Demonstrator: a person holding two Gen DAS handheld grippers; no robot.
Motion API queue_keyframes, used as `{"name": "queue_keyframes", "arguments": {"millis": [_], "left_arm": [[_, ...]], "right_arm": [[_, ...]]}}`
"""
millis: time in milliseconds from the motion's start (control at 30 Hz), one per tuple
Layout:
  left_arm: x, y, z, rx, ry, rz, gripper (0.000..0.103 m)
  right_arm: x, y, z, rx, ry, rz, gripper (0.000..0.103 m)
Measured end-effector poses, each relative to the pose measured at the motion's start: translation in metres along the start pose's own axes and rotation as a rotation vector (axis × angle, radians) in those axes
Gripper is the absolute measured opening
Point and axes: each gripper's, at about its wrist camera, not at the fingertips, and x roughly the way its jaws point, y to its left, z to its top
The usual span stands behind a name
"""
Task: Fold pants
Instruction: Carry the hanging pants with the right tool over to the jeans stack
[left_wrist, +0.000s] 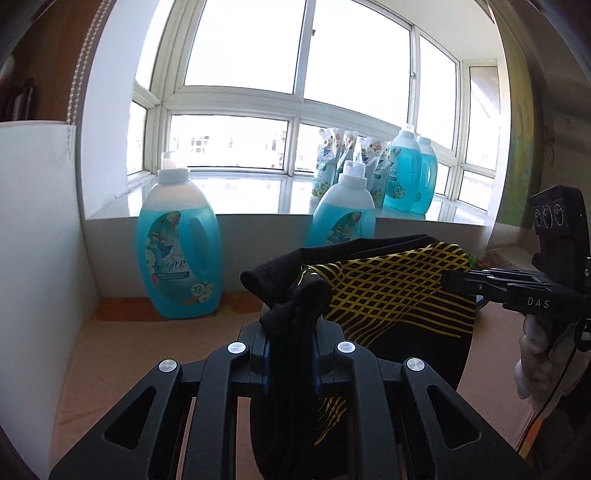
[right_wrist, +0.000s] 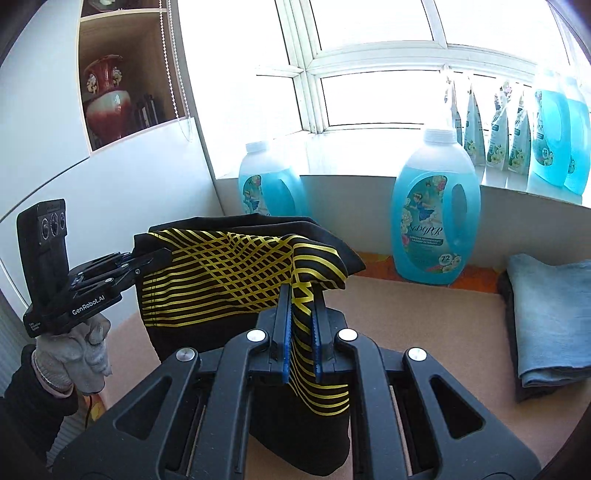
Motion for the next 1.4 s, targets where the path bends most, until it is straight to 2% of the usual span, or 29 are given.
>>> {"name": "queue_keyframes", "arguments": {"millis": [267, 467, 667, 900, 1167, 1400], "left_arm": [[-0.008, -0.050, 0.016, 0.031, -0.046, -0.085, 0.014], [-0.003, -0.092, 0.022, 0.043, -0.071, -0.167, 0.014], [0.018, -0.135, 0.025, 0.044, -0.074, -0.252, 0.014], [0.053, -0.182, 0.034, 0.050, -0.040, -0.330, 0.014], [0.071, -0.211, 0.061, 0.068, -0.061, -0.358, 0.014], [0.075, -0.226, 0.107, 0.088, -0.108, -0.339, 0.014]], "right_arm": [[-0.058, -0.018, -0.002, -0.003, -0.053, -0.056, 0.010], [-0.102, -0.048, -0.006, 0.020, -0.084, -0.116, 0.009], [-0.139, -0.084, -0.015, 0.037, -0.098, -0.191, 0.009], [-0.165, -0.130, -0.020, 0.078, -0.108, -0.257, 0.009], [-0.170, -0.162, 0.012, 0.085, -0.122, -0.252, 0.009], [-0.170, -0.172, 0.059, 0.036, -0.175, -0.232, 0.009]]}}
